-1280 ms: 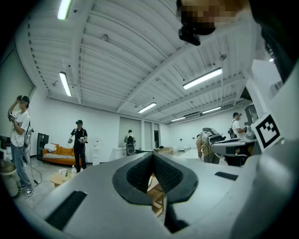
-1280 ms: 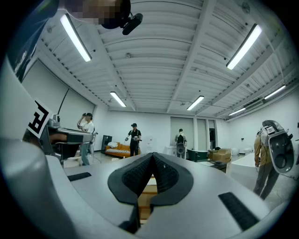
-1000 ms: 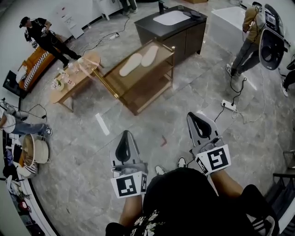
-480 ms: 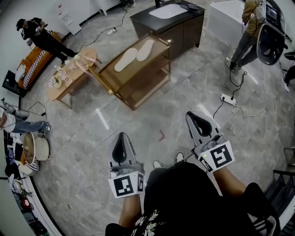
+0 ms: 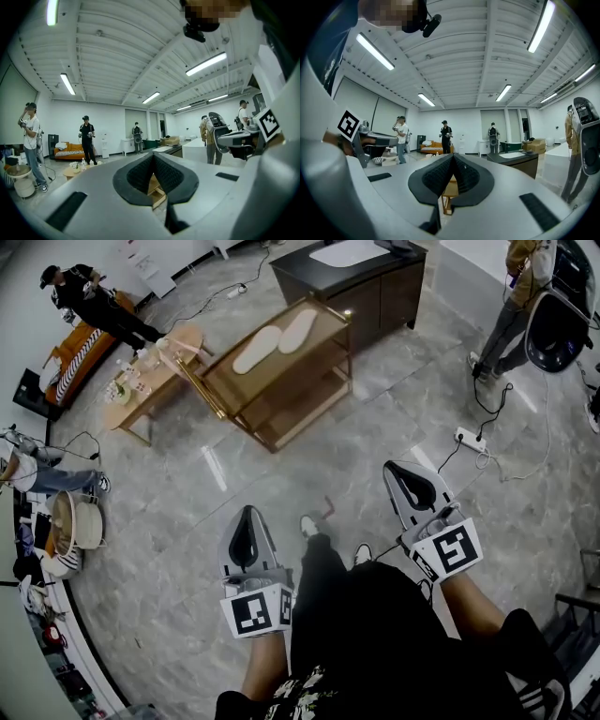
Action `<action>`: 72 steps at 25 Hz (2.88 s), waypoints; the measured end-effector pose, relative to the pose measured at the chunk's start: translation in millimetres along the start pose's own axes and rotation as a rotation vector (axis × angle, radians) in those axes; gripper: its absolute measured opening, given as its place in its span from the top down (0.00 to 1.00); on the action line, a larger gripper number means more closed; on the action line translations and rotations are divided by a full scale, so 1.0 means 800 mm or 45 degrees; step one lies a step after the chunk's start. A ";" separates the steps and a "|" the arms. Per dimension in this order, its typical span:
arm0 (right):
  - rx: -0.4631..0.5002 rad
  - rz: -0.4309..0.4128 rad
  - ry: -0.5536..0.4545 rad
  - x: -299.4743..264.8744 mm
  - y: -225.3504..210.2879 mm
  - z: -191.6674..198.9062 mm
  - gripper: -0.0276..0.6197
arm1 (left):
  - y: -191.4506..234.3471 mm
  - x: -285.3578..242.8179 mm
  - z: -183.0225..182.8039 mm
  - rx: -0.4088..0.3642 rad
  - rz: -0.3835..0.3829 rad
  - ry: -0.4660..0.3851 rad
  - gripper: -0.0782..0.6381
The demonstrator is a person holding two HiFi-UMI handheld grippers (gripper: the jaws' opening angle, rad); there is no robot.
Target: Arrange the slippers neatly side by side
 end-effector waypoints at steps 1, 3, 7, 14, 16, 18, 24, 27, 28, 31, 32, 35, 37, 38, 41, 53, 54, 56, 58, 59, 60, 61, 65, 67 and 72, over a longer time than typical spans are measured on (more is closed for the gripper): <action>0.001 -0.004 -0.003 -0.002 -0.001 0.000 0.97 | 0.000 0.000 0.000 -0.007 -0.003 -0.001 0.89; 0.001 -0.005 -0.005 -0.003 -0.003 0.002 0.97 | 0.000 -0.004 -0.001 -0.019 -0.005 -0.007 0.89; -0.005 0.015 0.006 -0.003 -0.010 0.012 0.97 | -0.003 -0.016 0.003 -0.018 0.008 -0.025 0.89; 0.013 0.017 0.019 -0.018 -0.018 0.009 0.97 | -0.001 -0.039 -0.002 0.001 0.016 -0.055 0.89; -0.002 0.009 0.019 -0.025 -0.021 0.009 0.97 | 0.000 -0.045 -0.005 0.009 0.012 -0.065 0.89; -0.016 -0.005 0.018 -0.034 -0.023 0.009 0.97 | 0.003 -0.049 -0.007 0.014 0.001 -0.072 0.89; -0.003 -0.057 -0.006 -0.070 -0.024 -0.005 0.97 | 0.021 -0.066 -0.008 0.029 -0.050 -0.068 0.89; -0.018 -0.058 -0.005 -0.088 -0.029 -0.006 0.97 | 0.026 -0.080 -0.012 0.023 -0.054 -0.073 0.89; -0.024 -0.055 -0.008 -0.095 -0.031 -0.007 0.97 | 0.029 -0.086 -0.013 0.023 -0.055 -0.074 0.89; -0.025 -0.061 -0.015 -0.118 -0.035 -0.014 0.97 | 0.040 -0.105 -0.019 0.030 -0.062 -0.073 0.89; -0.022 -0.066 -0.019 -0.124 -0.037 -0.017 0.97 | 0.044 -0.112 -0.022 0.030 -0.063 -0.075 0.89; -0.026 -0.060 -0.025 -0.142 -0.044 -0.026 0.97 | 0.053 -0.130 -0.032 0.026 -0.052 -0.082 0.89; -0.037 -0.039 -0.027 -0.152 -0.049 -0.028 0.97 | 0.058 -0.143 -0.035 0.022 -0.036 -0.077 0.89; -0.041 -0.025 -0.030 -0.157 -0.051 -0.028 0.97 | 0.060 -0.149 -0.036 0.017 -0.029 -0.073 0.89; -0.051 0.001 -0.029 -0.175 -0.060 -0.030 0.97 | 0.069 -0.169 -0.041 0.007 -0.019 -0.064 0.89; -0.045 0.039 0.002 -0.260 -0.071 -0.052 0.97 | 0.120 -0.256 -0.062 -0.005 0.051 -0.056 0.89; -0.046 0.042 0.003 -0.268 -0.071 -0.055 0.97 | 0.125 -0.263 -0.065 -0.005 0.058 -0.056 0.89; -0.047 0.048 0.008 -0.284 -0.072 -0.059 0.97 | 0.135 -0.277 -0.069 -0.007 0.072 -0.056 0.89; -0.047 0.054 0.012 -0.301 -0.071 -0.063 0.97 | 0.147 -0.291 -0.073 -0.012 0.079 -0.057 0.89; -0.046 0.059 0.011 -0.310 -0.071 -0.065 0.97 | 0.154 -0.298 -0.074 -0.012 0.082 -0.057 0.89; -0.045 0.070 0.007 -0.318 -0.072 -0.067 0.97 | 0.159 -0.306 -0.075 -0.011 0.086 -0.056 0.89; -0.044 0.086 0.003 -0.326 -0.074 -0.068 0.97 | 0.165 -0.315 -0.076 -0.012 0.091 -0.054 0.89; -0.057 0.126 0.010 -0.363 -0.076 -0.072 0.97 | 0.194 -0.344 -0.076 -0.013 0.118 -0.042 0.89; -0.052 0.130 0.021 -0.380 -0.071 -0.076 0.97 | 0.211 -0.356 -0.076 -0.017 0.134 -0.041 0.89; -0.040 0.181 0.020 -0.405 -0.066 -0.085 0.97 | 0.233 -0.393 -0.081 -0.024 0.196 -0.053 0.89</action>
Point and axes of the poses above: the fingertips, and each gripper's own axes: x backward along the fingers, y to its left, z out of its underside, the point moved 8 cm from there along x, backward along the fingers, and after that the axes turned 10 degrees about y, right-handed, at the moved point
